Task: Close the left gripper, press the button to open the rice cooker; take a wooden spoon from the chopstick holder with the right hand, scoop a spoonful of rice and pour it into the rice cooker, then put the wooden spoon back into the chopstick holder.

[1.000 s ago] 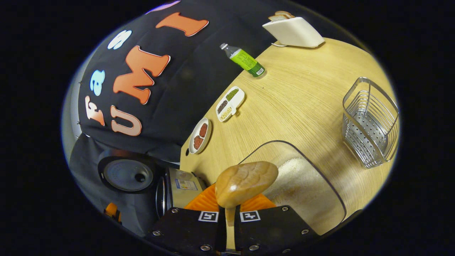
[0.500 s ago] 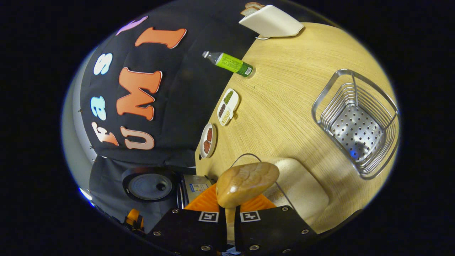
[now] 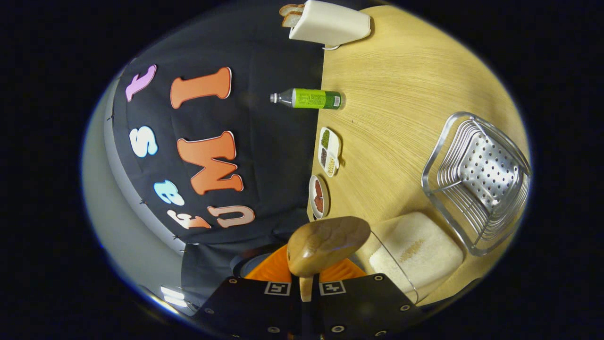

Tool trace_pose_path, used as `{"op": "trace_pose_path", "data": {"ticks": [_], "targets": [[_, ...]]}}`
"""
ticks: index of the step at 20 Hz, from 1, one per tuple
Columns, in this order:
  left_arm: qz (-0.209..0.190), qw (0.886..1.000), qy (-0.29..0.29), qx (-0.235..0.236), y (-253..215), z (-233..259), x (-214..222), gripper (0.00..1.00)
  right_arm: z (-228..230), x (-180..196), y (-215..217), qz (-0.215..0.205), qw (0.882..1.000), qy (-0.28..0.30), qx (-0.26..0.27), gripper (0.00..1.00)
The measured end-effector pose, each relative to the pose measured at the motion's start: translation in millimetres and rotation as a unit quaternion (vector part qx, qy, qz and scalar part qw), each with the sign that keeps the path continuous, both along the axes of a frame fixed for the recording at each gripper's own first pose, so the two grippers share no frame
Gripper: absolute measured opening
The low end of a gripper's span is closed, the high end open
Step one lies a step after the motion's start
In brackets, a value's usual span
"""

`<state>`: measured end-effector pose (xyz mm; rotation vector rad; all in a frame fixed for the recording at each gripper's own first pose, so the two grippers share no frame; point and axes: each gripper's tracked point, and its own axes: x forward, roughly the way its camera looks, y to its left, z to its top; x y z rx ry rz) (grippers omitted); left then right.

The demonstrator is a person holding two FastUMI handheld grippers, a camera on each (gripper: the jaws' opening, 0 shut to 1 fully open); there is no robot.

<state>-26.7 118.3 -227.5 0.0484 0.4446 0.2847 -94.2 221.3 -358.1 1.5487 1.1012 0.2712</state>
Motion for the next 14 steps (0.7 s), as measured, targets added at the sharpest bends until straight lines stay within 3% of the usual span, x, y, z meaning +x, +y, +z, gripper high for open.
{"op": "trace_pose_path", "data": {"ticks": [1, 2, 3, 5, 6, 7, 12, 14], "targets": [[0.006, 1.0, -0.001, 0.001, 1.7, 1.7, -2.1, 0.84, 4.7, 2.0, 3.9, 0.004, 1.0, -0.002, 0.006, 0.08], [0.012, 1.0, -0.001, 0.002, 4.3, 2.5, -5.4, 0.92, 13.1, 4.5, 10.1, 0.006, 1.0, -0.002, 0.016, 0.07], [0.018, 1.0, -0.002, 0.005, 7.6, 4.1, -8.2, 0.84, 20.8, 7.6, 17.7, 0.009, 1.0, -0.004, 0.028, 0.08], [0.027, 1.0, -0.002, 0.016, 15.2, 7.7, -13.6, 0.84, 35.2, 13.4, 35.6, 0.02, 0.999, -0.009, 0.043, 0.07], [0.031, 0.999, -0.004, 0.022, 21.0, 10.5, -16.8, 1.0, 40.9, 16.1, 46.6, 0.026, 0.998, -0.008, 0.048, 0.07], [0.035, 0.999, -0.008, 0.028, 25.8, 13.6, -19.5, 0.92, 46.4, 16.8, 57.1, 0.033, 0.998, -0.009, 0.052, 0.08], [0.057, 0.997, -0.028, 0.045, 51.8, 30.5, -31.5, 0.89, 72.1, 19.9, 106.2, 0.07, 0.995, -0.015, 0.07, 0.08], [0.058, 0.996, -0.037, 0.057, 57.7, 37.7, -36.0, 0.93, 81.3, 22.7, 120.4, 0.079, 0.994, -0.021, 0.067, 0.08]]}}
